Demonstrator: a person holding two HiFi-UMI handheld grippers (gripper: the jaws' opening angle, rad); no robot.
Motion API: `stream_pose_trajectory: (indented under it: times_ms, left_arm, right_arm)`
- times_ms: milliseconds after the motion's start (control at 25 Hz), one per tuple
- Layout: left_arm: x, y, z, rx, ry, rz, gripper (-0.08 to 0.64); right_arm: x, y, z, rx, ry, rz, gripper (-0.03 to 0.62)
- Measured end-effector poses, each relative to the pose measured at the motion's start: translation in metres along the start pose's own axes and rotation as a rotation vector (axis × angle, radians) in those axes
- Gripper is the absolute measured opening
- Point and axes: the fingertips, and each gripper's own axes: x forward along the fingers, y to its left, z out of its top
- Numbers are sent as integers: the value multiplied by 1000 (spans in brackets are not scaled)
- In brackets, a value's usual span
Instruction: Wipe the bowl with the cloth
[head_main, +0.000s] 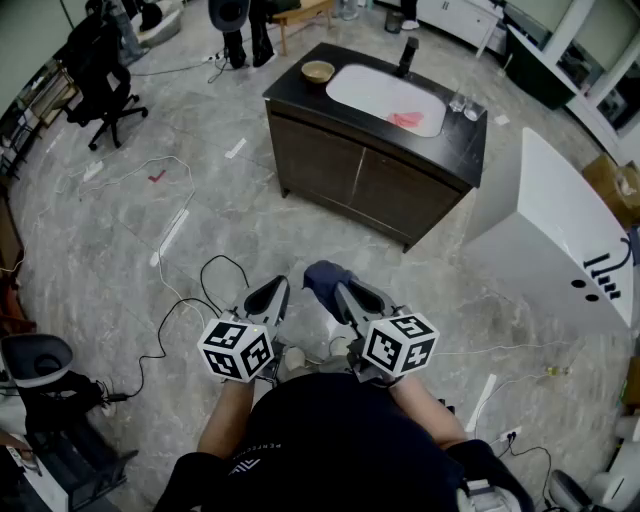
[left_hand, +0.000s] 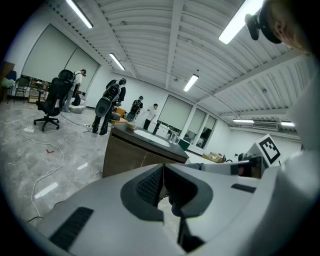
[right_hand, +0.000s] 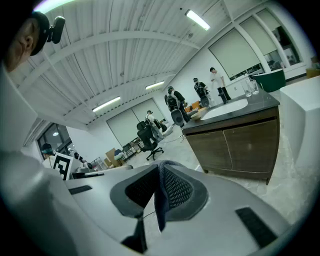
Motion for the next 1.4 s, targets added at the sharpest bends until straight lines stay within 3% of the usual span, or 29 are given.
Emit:
stream_pose_trajectory:
  times_ms: [360,640,920,1400]
  left_arm:
    - [28,-13,3,10,19,-19,12]
    - [54,-27,2,19,45,-19,12]
    - [88,-43,0,-1,40,-22,12]
    - [125,-59,6,-2,49,-30,12]
  right_arm:
    - [-1,-25,11,9,5,-1,57]
    - [-2,-48,25,82,-10,30,57]
    - [-6,-77,33,7,16,26,57]
    - [-8,-115,55,16,10,27,57]
